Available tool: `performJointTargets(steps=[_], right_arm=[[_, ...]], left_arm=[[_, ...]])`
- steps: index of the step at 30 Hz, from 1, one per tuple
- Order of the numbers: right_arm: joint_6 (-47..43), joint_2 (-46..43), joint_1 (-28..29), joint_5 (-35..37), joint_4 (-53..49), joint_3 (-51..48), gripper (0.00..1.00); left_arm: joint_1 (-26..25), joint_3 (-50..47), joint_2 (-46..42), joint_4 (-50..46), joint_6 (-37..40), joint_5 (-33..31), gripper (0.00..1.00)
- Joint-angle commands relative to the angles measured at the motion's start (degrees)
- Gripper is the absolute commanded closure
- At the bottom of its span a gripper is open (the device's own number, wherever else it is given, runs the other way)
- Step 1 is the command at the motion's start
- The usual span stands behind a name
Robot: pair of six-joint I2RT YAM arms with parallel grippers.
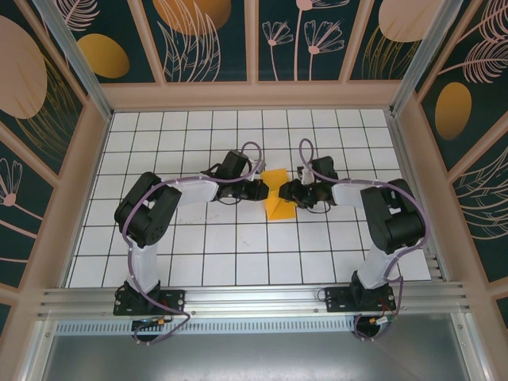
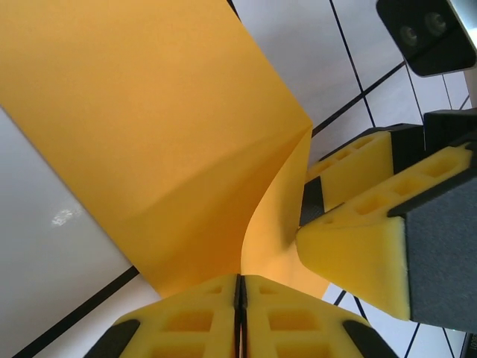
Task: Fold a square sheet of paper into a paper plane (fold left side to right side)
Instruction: Turn over the paper at the center of the table.
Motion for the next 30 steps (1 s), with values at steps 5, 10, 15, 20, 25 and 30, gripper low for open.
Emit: performJointTargets(steps=[5,10,15,20,25,30], right_arm=[[2.22,2.27,1.15,-2.89,5.12,1.95,0.80],[2.45,0.17,0.47,-3.11,5.91,2.34,0.93],[5.81,-5.18,-2.50,-7.18,10.88,2.15,0.95],[11.26,-11.71,-4.08,-11.50,16.75,4.05,0.94],[18.97,-15.41,-3.74,-13.95,24.29,6.72,0.93],[21.55,-16.34,-1.13,-14.46,25.58,10.02,0.93]], left_arm=[[1.82,-2.13,-3.92,1.93,-1.15,-2.57,0.64],[4.64,-6.80,-11.73,4.82,-2.92,-3.48,0.35],[7.89,-14.51,-24.54,9.11,-8.33,-5.27,0.05],[8.59,-19.60,-35.13,16.18,-15.93,-3.48,0.02],[8.50,-21.30,-35.82,28.88,-26.33,7.32,0.01],[7.14,-20.31,-32.89,35.73,-30.66,13.16,0.02]])
